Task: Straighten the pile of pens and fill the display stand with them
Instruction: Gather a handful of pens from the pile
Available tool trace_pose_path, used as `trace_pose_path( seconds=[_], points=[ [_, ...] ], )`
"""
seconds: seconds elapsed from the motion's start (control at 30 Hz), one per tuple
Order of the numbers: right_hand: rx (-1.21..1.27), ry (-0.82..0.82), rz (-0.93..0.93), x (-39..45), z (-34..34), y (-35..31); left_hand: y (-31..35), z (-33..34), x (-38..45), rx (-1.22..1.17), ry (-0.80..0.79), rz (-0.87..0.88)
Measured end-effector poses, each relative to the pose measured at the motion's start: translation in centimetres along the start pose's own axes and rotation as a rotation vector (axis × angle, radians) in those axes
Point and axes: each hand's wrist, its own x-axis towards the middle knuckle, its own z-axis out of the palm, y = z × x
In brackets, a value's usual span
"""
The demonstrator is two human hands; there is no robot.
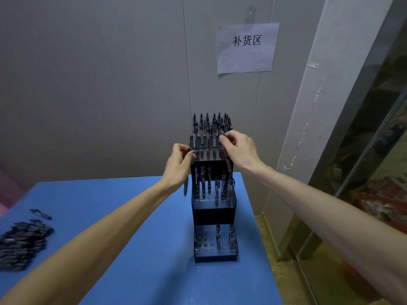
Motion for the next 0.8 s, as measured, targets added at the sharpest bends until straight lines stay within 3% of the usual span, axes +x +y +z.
trace_pose_path(
  seconds=[0.13, 0.3, 0.5, 0.8],
  points=[
    [0.052, 0.074, 0.006, 0.1, 0.0, 0.1, -0.2, -0.2, 0.1, -0.021, 0.087, 0.091],
    [-0.150, 0.105, -0.025, -0.3, 0.5, 0.1, -0.1, 0.3, -0.4, 0.091, 0.142, 0.208],
    [-0.362, -0.085, -0.004, -0.8, 1.1, 0.5, -0.9, 1.0, -0.5, 0.124, 0.147, 0.115],
    [-0.379, -0.157, 0.027, -1.4, 1.8, 1.4, -1.7, 0.7, 0.0, 0.045, 0.167, 0.052]
  ],
)
